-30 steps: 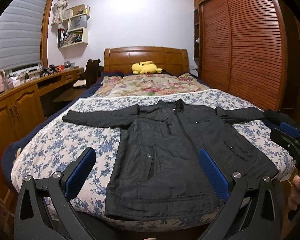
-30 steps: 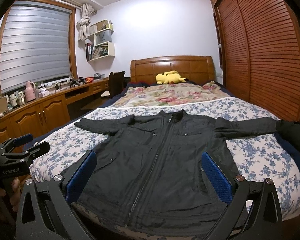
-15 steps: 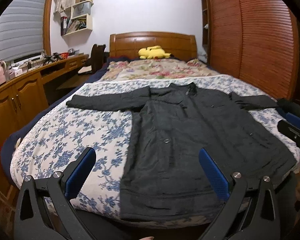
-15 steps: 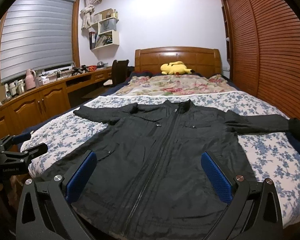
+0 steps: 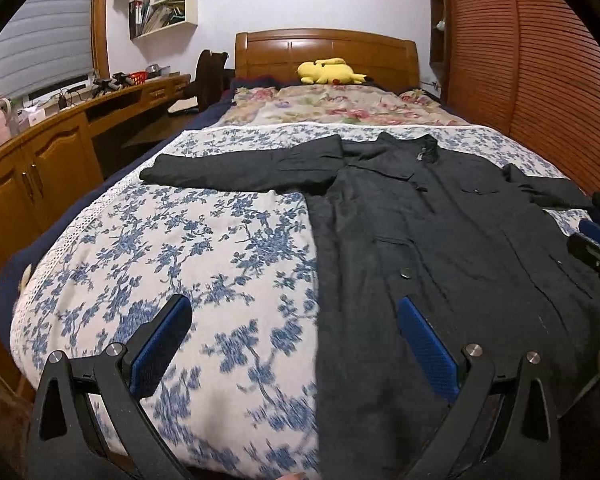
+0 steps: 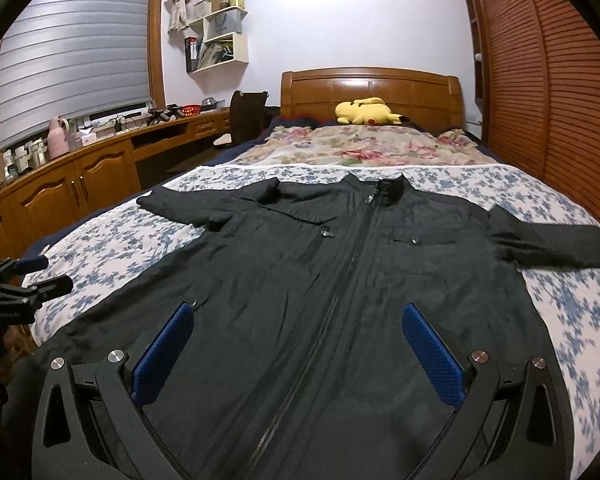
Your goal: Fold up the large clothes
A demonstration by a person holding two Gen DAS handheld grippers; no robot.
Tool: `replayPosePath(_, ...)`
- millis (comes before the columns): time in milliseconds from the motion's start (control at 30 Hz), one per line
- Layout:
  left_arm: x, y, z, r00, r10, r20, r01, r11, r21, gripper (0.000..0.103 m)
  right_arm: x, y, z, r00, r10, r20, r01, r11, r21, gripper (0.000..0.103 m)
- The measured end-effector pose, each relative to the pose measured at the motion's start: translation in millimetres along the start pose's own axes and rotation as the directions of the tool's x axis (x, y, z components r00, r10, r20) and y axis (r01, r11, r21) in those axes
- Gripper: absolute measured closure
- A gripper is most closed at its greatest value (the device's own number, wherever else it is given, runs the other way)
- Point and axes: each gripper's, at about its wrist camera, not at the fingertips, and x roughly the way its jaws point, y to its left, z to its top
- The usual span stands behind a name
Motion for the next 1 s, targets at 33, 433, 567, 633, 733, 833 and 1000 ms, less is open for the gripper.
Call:
replayPosePath(33, 6.9, 2.9, 2.2, 1.000, 0.017, -0.008, -0.017, 1.000, 0.002, 0.000, 4.3, -0.7, 4.1, 1.000, 0.008, -0.001, -0.008, 1.000, -0.002, 0.000)
replayPosePath(433, 36.6, 48.0, 28.1, 0.999, 0.045, -0.013, -0.046, 0.994, -0.101, 0.000, 79.5, 5.0, 32.3, 0.995, 0.088, -0.035, -0.091, 0.991, -0.095, 0.000)
replayPosePath(567, 55.3, 58.8, 44.9, 1.000, 0.022, -0.017, -0.023, 0.993, -0.113, 0.000, 102.6, 0.9, 17.7, 0.989, 0.096, -0.111, -0.108, 0.988, -0.108, 0.000)
replayPosePath(633, 67.6, 60.3, 55.2, 1.000, 0.021, -0.012, -0.022, 0.995, -0.092, 0.000, 110.3, -3.0, 7.2, 0.983, 0.103, -0.153, -0.119, 0.988, -0.100, 0.000)
replayPosePath(733, 88.6, 64.7, 69.3, 1.000, 0.012, -0.023, -0.014, 0.996, -0.085, 0.000, 112.1, -10.9, 1.9, 0.975, 0.116, -0.191, -0.132, 0.988, -0.077, 0.000)
replayPosePath(833, 113.5, 68.2, 81.8, 0.999, 0.011, -0.041, -0.013, 0.997, -0.070, 0.000, 107.8, -16.0, -0.6, 0.973, 0.118, -0.196, -0.134, 0.989, -0.070, 0.000)
replayPosePath(1000, 154.6, 73.9, 96.6, 0.997, -0.027, -0.077, 0.023, 0.998, -0.059, 0.006, 110.2, -16.6, 5.8, 0.971, 0.110, -0.211, -0.130, 0.988, -0.084, 0.000)
